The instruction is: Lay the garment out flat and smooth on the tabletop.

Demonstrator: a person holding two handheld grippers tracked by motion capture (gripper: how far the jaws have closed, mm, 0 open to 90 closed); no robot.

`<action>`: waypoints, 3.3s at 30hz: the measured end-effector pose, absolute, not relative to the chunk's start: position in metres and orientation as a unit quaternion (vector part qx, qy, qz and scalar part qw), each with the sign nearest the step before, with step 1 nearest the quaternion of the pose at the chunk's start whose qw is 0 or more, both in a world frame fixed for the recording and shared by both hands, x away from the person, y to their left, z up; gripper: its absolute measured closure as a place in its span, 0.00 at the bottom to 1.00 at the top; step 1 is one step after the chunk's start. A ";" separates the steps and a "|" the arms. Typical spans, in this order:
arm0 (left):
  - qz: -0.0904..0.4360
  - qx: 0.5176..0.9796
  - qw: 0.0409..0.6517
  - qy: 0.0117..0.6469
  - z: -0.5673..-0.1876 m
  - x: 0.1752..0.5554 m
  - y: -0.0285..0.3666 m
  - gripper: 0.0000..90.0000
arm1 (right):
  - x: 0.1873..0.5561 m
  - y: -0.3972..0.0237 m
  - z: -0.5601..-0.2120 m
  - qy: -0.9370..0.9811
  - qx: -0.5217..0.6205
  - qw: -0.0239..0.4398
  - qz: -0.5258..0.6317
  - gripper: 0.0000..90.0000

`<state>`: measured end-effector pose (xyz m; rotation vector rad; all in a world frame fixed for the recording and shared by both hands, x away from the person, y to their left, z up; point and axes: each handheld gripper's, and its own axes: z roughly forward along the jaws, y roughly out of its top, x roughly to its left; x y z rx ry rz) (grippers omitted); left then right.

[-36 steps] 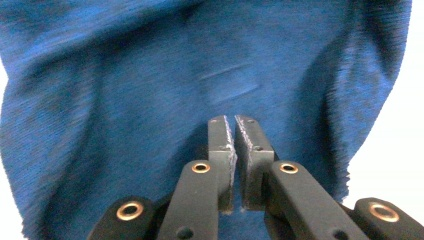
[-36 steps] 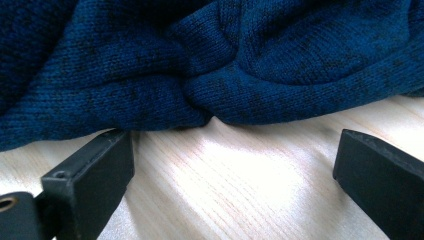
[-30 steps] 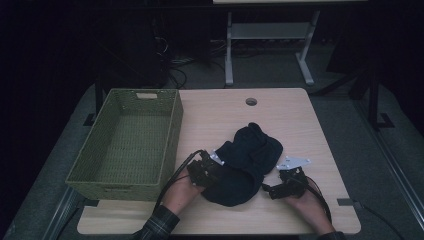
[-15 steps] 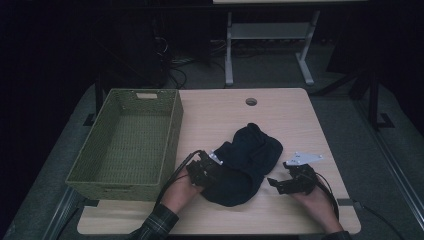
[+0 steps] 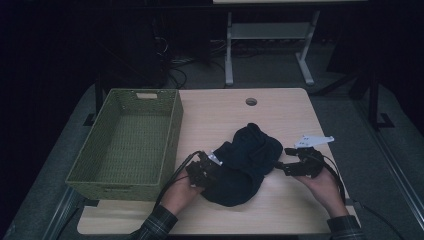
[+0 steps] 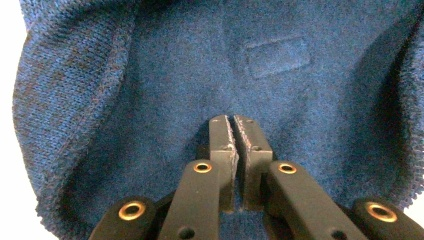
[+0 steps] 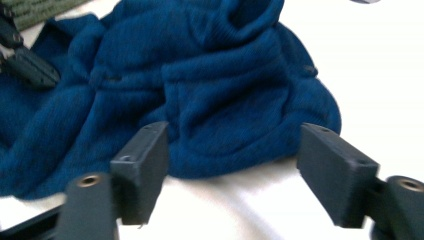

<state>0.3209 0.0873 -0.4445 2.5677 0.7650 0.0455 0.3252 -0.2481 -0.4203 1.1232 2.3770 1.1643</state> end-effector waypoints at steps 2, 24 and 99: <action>0.016 0.934 0.228 0.275 -0.444 0.321 0.088 0.96 | 0.333 -0.250 -0.416 0.818 0.386 0.124 0.408 0.42; 0.015 0.930 0.232 0.284 -0.445 0.322 0.089 0.96 | 0.439 -0.244 -0.416 0.809 0.412 0.113 0.403 0.57; 0.024 0.931 0.226 0.287 -0.444 0.320 0.085 0.97 | 0.386 -0.231 -0.414 0.824 0.402 0.128 0.379 1.00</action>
